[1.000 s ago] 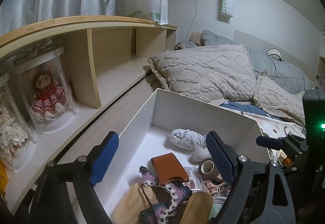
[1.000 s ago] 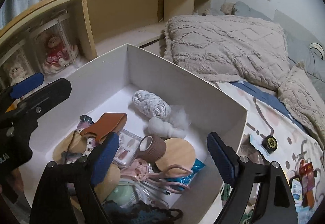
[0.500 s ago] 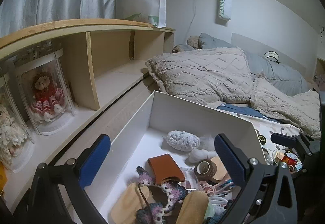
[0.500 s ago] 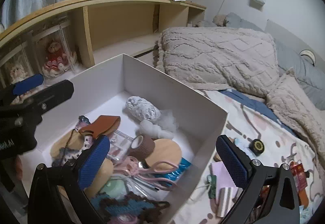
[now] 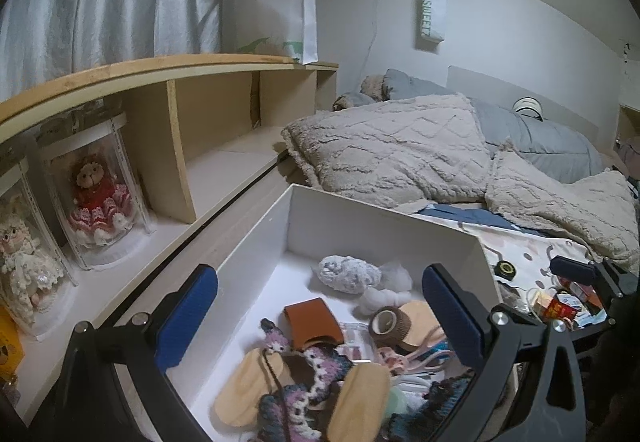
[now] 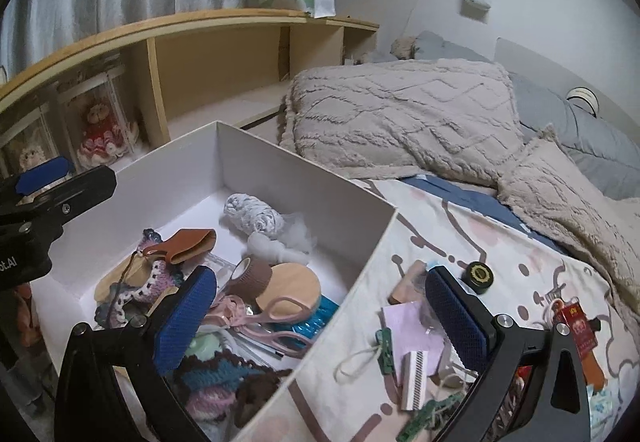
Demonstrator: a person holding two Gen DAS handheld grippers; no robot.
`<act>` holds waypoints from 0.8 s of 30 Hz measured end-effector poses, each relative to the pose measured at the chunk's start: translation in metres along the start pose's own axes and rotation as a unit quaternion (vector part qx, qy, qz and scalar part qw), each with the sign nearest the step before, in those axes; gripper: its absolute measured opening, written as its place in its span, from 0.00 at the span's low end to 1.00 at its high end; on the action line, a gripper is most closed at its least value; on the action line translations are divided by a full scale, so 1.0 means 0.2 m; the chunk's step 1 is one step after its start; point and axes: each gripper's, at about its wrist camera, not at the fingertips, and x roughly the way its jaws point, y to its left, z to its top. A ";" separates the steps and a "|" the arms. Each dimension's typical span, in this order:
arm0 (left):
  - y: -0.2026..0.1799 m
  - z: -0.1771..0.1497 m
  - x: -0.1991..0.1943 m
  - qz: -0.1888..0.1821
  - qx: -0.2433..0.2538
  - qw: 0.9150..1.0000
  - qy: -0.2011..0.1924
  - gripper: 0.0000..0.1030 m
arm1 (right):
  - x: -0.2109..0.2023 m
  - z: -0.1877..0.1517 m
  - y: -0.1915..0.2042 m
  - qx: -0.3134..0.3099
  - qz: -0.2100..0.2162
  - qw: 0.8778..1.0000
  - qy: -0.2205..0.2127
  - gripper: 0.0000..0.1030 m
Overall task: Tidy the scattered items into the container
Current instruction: 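Open both tools and withdraw them from the box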
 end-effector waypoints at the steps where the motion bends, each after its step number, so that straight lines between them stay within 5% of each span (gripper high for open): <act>1: -0.02 0.00 -0.01 -0.002 0.004 1.000 0.000 1.00 | -0.01 0.00 -0.01 0.001 0.000 1.000 -0.001 1.00; 12: -0.23 -0.07 -0.10 -0.018 0.051 0.998 0.013 1.00 | -0.17 -0.07 -0.13 0.018 -0.001 1.000 -0.015 1.00; 24: -0.35 -0.21 -0.27 -0.029 0.039 0.999 0.009 1.00 | -0.41 -0.21 -0.26 0.023 -0.031 0.998 -0.044 1.00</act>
